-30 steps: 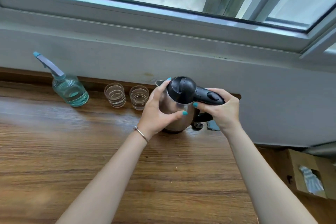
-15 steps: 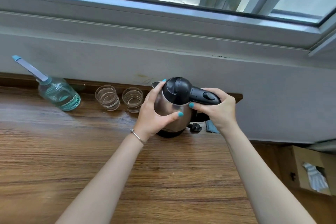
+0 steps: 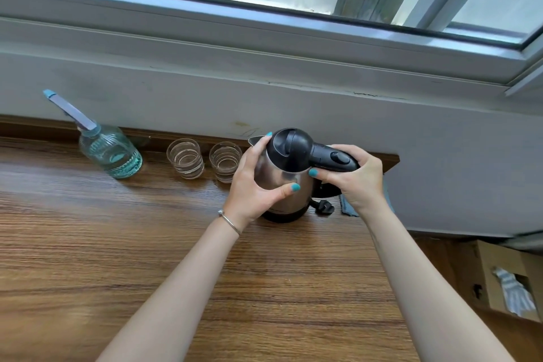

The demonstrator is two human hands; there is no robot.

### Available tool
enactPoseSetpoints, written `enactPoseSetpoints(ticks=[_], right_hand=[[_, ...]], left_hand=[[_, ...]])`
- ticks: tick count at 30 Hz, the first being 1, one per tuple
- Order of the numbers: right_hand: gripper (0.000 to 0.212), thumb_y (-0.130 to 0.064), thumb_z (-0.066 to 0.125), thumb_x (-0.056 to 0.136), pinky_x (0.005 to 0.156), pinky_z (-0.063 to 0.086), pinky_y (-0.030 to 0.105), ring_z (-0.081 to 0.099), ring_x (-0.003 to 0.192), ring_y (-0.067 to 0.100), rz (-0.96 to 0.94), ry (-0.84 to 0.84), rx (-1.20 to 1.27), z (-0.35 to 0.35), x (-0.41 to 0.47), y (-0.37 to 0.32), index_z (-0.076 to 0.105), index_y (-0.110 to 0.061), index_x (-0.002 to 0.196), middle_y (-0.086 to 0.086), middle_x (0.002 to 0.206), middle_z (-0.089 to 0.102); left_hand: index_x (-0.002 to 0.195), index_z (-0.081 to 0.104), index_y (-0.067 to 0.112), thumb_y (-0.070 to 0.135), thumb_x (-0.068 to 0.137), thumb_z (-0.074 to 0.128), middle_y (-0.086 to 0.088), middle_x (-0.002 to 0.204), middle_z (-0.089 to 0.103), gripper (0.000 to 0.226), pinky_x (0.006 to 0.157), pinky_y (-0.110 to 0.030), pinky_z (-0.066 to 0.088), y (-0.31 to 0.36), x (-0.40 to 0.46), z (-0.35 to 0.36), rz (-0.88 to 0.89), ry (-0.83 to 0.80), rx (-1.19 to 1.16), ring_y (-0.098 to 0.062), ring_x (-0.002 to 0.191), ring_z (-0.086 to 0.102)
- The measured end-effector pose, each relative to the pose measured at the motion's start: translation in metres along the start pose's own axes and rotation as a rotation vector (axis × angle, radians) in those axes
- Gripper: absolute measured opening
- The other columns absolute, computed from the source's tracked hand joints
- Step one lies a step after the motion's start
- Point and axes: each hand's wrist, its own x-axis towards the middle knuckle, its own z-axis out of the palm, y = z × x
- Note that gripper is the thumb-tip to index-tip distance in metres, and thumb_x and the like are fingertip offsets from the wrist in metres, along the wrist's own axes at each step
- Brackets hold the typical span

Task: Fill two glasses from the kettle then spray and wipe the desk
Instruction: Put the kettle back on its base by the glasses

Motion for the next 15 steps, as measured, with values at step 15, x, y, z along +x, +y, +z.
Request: enactPoseSetpoints(ticks=[15], right_hand=[[0.048,-0.011,0.094,0.049,0.071,0.054,0.012,0.071,0.082,-0.001,-0.018,-0.043,-0.032,-0.006,0.007,0.014,0.072,-0.029,0.088,-0.016,0.086,0.076]], left_hand=[[0.138,0.031,0.06,0.05,0.06,0.086,0.014,0.14,0.04,0.096,0.104,-0.007,0.03,-0.004,-0.008,0.012,-0.057,0.005,0.003,0.009,0.13,0.037]])
